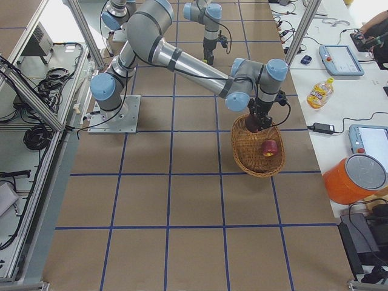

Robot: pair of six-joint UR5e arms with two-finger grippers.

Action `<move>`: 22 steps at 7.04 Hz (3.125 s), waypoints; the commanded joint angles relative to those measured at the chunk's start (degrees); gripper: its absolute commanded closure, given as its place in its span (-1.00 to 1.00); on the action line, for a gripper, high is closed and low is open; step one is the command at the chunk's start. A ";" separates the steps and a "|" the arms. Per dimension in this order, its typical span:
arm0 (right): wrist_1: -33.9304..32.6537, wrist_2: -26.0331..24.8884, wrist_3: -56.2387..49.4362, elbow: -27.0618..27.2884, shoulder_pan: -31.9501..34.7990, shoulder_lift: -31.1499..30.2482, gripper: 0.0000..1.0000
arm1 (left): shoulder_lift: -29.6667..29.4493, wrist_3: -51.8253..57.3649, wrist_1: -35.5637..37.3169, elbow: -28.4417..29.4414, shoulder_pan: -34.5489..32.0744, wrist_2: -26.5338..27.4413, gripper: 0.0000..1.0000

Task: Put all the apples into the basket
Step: 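Place green apple at center with left gripper while right drops dark apple in basket, then lower the right gripper onto the green apple and close it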

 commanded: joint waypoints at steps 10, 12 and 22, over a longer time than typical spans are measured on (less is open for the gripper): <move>19.14 12.17 59.26 0.87 32.40 -5.38 -1.00 | 32.40 44.60 -35.39 5.97 32.74 9.21 -1.00; 9.93 10.77 66.06 9.63 35.77 -5.54 -1.00 | 31.97 42.51 -34.84 6.24 28.80 7.63 -1.00; -16.31 6.10 63.80 32.71 37.02 -10.38 0.13 | 31.88 40.23 -36.95 8.00 27.55 8.41 -1.00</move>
